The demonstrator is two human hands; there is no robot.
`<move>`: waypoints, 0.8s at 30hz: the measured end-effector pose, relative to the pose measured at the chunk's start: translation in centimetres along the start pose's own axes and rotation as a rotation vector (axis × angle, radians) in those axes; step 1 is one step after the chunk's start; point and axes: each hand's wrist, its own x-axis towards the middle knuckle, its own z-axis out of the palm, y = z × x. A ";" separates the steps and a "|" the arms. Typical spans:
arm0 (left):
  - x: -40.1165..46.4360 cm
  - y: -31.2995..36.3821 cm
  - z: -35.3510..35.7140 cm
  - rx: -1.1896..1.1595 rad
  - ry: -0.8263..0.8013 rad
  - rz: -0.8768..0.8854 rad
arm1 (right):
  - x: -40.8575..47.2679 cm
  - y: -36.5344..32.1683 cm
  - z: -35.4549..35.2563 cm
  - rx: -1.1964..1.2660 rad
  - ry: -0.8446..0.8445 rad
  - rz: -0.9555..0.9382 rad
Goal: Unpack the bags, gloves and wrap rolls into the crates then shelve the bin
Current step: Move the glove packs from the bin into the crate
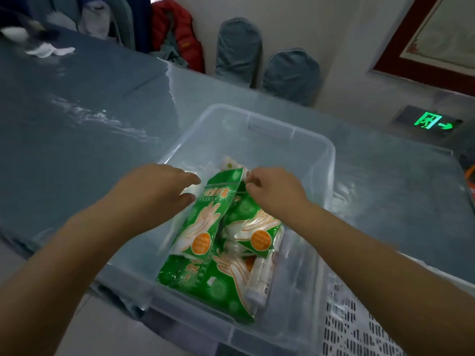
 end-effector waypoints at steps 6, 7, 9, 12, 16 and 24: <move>0.9 -3.4 1.8 -0.077 0.034 0.062 | 6.4 -0.8 6.2 0.003 -0.288 0.320; 0.8 -3.6 2.3 -0.100 0.037 0.080 | 6.6 -1.0 7.2 0.176 -0.274 0.411; 0.9 -3.8 2.9 -0.105 0.034 0.127 | 6.6 -1.5 9.2 0.562 -0.267 0.608; 1.2 -4.1 3.3 -0.101 0.027 0.135 | 6.0 -2.5 12.4 0.829 -0.272 0.790; 1.4 -4.5 3.5 -0.086 0.007 0.164 | 6.2 -3.6 13.6 0.775 -0.188 0.771; 2.9 -4.6 2.4 -0.232 -0.035 0.159 | 5.7 -3.6 1.8 0.757 0.042 0.407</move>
